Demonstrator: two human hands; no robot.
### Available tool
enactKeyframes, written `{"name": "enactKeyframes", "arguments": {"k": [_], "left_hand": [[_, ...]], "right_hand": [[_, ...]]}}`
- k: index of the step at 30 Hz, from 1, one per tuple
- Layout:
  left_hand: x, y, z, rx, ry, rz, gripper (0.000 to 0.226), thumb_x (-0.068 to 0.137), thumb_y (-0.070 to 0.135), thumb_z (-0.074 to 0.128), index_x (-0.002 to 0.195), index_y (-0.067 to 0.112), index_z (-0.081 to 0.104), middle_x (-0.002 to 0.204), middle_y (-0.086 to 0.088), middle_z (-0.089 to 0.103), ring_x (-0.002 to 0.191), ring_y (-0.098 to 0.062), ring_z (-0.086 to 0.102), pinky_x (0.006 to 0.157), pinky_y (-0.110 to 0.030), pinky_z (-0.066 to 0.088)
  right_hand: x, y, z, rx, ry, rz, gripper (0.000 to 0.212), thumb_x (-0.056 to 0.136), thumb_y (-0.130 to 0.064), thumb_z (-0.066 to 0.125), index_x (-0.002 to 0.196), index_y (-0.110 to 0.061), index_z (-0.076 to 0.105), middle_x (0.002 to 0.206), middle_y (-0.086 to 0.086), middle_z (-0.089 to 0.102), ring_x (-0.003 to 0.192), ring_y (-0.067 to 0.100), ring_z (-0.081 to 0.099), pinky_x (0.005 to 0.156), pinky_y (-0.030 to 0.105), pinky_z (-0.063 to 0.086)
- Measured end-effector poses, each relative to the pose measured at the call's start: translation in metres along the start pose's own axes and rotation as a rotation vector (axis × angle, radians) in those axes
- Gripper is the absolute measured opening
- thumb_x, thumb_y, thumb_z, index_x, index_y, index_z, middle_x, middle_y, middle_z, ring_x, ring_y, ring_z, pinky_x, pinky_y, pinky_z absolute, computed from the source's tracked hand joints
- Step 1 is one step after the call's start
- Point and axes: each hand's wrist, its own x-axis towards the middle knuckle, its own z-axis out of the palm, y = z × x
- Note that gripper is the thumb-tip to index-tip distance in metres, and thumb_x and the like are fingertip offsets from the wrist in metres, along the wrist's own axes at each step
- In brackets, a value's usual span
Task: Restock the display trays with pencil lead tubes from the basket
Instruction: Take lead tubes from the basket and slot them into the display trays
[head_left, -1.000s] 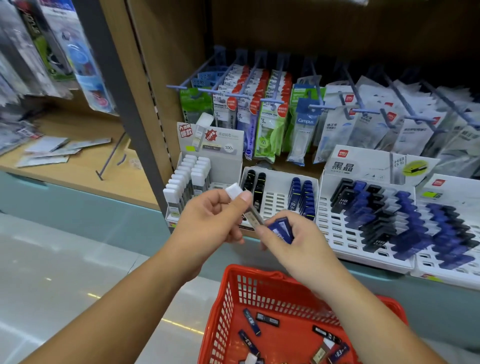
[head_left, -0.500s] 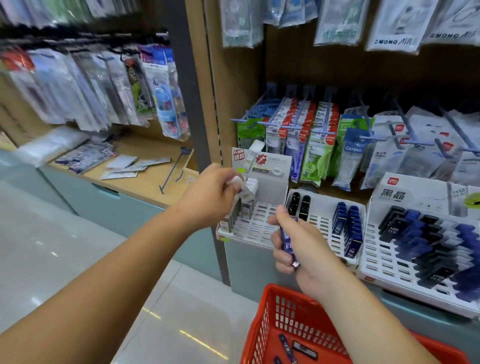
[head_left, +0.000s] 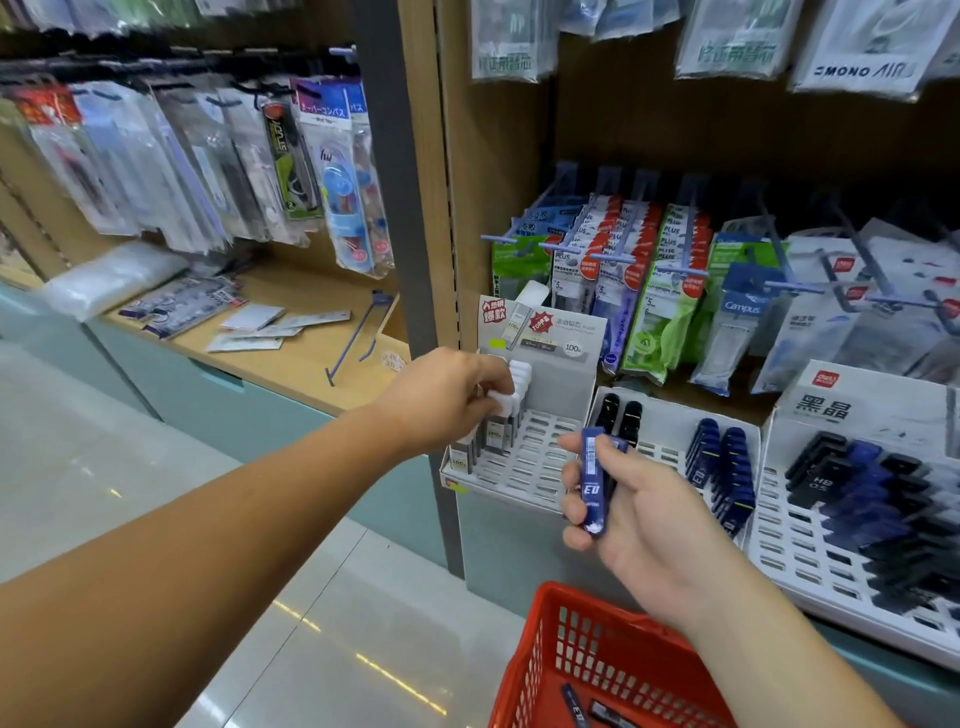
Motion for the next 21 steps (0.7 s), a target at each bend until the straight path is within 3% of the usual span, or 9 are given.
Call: {"name": "enactKeyframes", "arguments": {"k": [4,11,17,21], "left_hand": [[0.003,-0.002,0.004,-0.026,-0.013,0.019,0.019,0.093,0.023,0.072,0.109,0.032,0.074,0.103,0.005,0.074,0.089,-0.019,0.068,0.078,-0.036,0.058],[0.005,-0.002,0.011,0.069,0.017,0.089,0.015,0.090,0.013,0.072,0.104,0.017,0.077,0.104,-0.001,0.065,0.096,-0.025,0.064,0.079,-0.039,0.055],[0.003,0.016,0.012,0.309,-0.006,0.028,0.022,0.098,0.020,0.058,0.111,0.020,0.076,0.112,-0.003,0.054,0.102,-0.025,0.059,0.071,-0.039,0.054],[-0.007,0.032,0.015,0.540,-0.053,0.033,0.028,0.096,0.020,0.062,0.123,0.024,0.069,0.119,-0.003,0.056,0.109,-0.024,0.055,0.064,-0.032,0.042]], "right_hand": [[-0.004,-0.004,-0.004,-0.054,-0.012,-0.016,0.032,0.108,-0.027,0.043,0.125,-0.010,0.064,0.083,0.011,0.064,0.062,0.020,0.053,0.047,0.031,0.035],[-0.009,-0.010,-0.009,0.002,-0.021,-0.036,0.032,0.107,-0.016,0.040,0.127,-0.005,0.063,0.088,0.016,0.066,0.063,0.022,0.057,0.048,0.032,0.038],[-0.021,-0.017,-0.020,-0.040,0.006,-0.071,0.030,0.105,-0.002,0.038,0.126,0.000,0.060,0.105,0.025,0.074,0.068,0.023,0.065,0.056,0.035,0.042],[-0.036,-0.022,-0.033,-0.107,0.038,-0.118,0.026,0.105,0.001,0.042,0.121,0.003,0.062,0.104,0.024,0.075,0.073,0.024,0.069,0.059,0.035,0.053]]}}
